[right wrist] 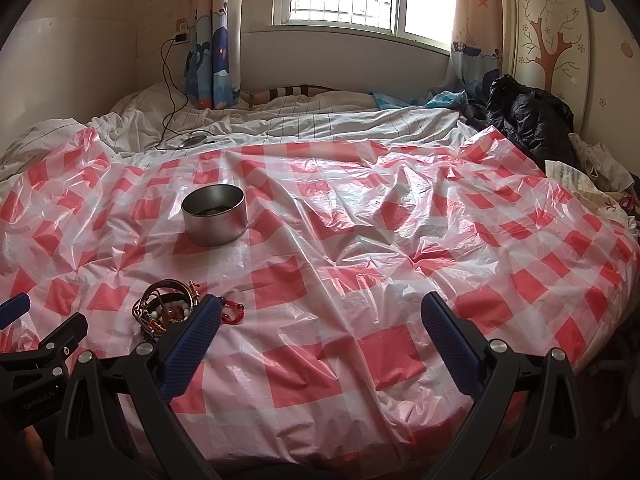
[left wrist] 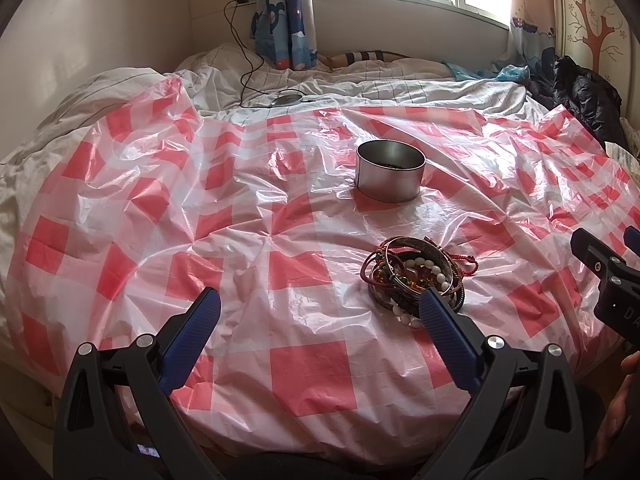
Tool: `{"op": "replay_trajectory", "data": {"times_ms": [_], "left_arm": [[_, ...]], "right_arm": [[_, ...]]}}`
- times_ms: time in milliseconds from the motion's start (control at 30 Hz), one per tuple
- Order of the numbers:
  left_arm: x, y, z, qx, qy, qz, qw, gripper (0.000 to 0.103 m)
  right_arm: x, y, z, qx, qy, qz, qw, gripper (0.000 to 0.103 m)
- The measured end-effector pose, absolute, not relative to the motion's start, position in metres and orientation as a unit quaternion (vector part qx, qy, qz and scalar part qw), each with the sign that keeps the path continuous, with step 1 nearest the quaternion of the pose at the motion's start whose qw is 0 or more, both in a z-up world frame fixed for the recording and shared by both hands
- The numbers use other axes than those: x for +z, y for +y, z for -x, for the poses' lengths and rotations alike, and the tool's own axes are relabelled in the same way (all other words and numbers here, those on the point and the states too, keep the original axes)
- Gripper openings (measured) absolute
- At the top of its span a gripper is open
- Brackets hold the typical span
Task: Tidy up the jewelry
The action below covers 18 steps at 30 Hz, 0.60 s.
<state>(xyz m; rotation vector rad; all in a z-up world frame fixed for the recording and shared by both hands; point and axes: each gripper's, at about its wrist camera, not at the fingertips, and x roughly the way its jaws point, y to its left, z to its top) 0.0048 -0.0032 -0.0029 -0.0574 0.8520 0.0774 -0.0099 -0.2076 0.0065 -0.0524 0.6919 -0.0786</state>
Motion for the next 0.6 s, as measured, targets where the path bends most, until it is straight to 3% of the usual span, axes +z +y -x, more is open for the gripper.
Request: {"op": "replay_trajectory", "data": {"times_ms": [600], "left_arm": [[-0.0034,-0.0049,-0.0042,0.038,0.413,0.029,0.909,0.096]], "right_arm": [[0.0052,-0.2047,0.0107,-0.036,0.337,0.024,0.941,0.096]]}}
